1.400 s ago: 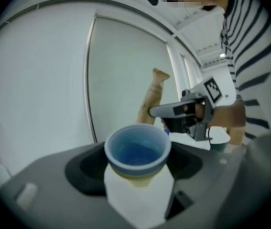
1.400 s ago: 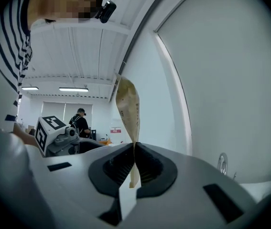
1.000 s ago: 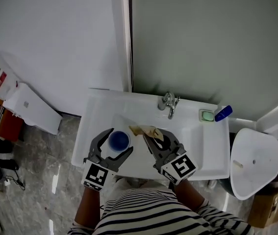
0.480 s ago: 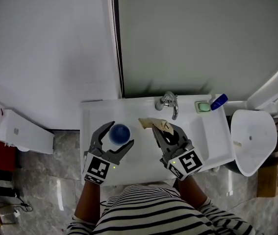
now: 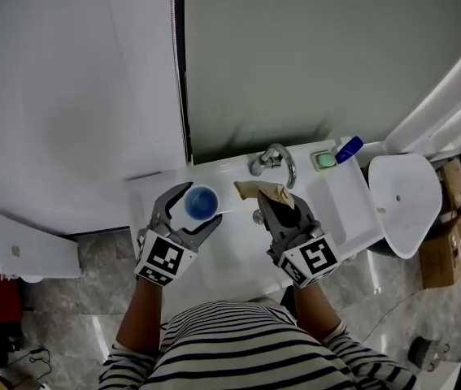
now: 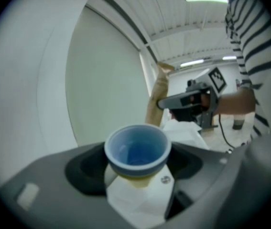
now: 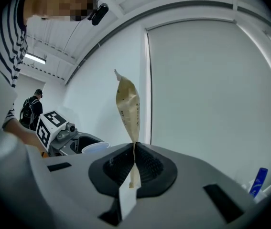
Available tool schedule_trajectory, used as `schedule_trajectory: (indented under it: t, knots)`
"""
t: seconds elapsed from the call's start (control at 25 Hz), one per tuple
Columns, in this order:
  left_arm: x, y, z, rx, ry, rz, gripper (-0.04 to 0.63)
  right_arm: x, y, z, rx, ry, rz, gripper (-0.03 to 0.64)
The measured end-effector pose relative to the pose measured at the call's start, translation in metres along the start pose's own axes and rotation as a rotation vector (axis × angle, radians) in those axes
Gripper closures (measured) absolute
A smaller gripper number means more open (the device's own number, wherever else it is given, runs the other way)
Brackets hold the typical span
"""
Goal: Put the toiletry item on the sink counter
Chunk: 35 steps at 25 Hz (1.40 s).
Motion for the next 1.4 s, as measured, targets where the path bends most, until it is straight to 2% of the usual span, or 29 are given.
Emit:
schedule_trajectory:
  t: [0.44,0.96,1.4]
  knots:
    - [-0.027,-0.023,0.037,-0.024,0.013,-0.035,0.227,0.0,0.019,0.032,-0.004,-0.052,-0.046,0.606]
    - [-0.102,-0.032,0.11,-0.054,-0.052,-0.07,0.227,-0.027,0.051,0.075,0.008,-0.116,-0.022,0.605]
    - [-0.156,-0.04,0.149,-0.102,-0.078,-0.09,0.227,-0.049,0.058,0.114,0.024,-0.177,-0.012,0.604]
Point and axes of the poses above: the fingertips, and each gripper's own axes: z forward along the fingers, y to its right, x out of its top, the point moved 9 cm from there along -z, backward along the fingers, and after that the axes turned 6 degrees about z, right-handed, at the moved point
